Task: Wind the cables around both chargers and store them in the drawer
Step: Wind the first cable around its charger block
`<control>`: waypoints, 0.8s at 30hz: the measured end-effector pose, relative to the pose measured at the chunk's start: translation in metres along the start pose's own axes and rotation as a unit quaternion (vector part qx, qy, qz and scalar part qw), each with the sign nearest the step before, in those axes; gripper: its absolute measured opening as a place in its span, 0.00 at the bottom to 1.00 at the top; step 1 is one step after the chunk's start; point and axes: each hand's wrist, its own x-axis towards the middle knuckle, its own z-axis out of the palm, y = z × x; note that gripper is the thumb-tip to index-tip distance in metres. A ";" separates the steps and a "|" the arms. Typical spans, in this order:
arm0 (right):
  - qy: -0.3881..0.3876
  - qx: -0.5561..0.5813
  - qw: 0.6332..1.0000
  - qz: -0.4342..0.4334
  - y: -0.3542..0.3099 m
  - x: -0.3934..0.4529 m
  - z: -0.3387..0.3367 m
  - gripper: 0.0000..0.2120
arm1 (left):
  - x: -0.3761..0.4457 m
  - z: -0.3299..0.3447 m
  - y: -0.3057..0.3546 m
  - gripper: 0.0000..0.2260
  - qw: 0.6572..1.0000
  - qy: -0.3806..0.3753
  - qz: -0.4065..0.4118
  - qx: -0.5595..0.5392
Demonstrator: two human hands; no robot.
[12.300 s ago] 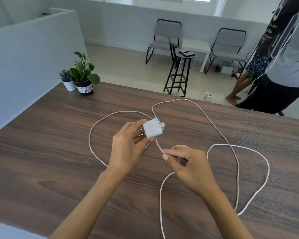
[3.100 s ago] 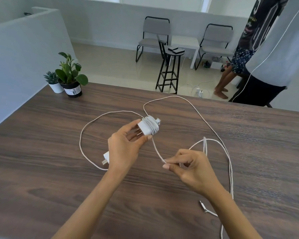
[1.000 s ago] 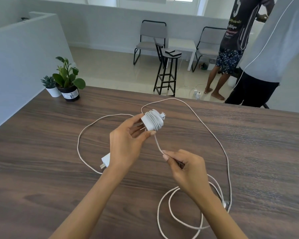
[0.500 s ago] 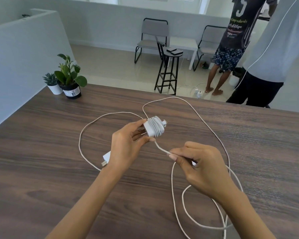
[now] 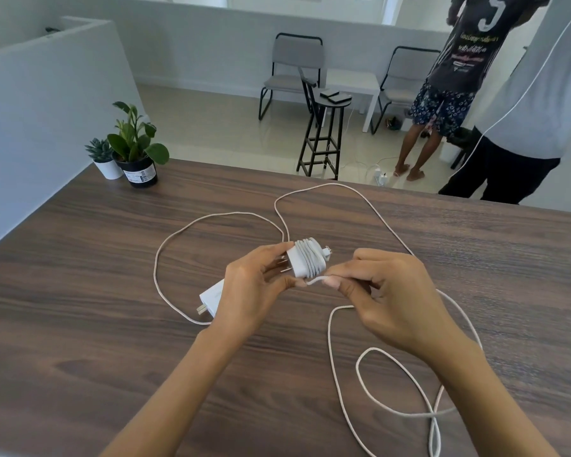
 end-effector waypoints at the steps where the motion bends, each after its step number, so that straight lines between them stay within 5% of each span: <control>1: 0.004 -0.002 1.000 0.002 0.001 0.002 0.000 0.05 | -0.001 0.001 0.000 0.25 1.000 -0.009 0.013 0.012; 10: 0.033 -0.018 0.999 0.020 0.030 0.030 -0.006 0.04 | -0.021 0.019 0.010 0.24 0.987 -0.080 0.123 0.066; 24: 0.080 0.160 0.977 0.116 0.062 0.039 0.015 0.01 | -0.044 0.022 0.028 0.22 0.990 -0.068 0.125 0.013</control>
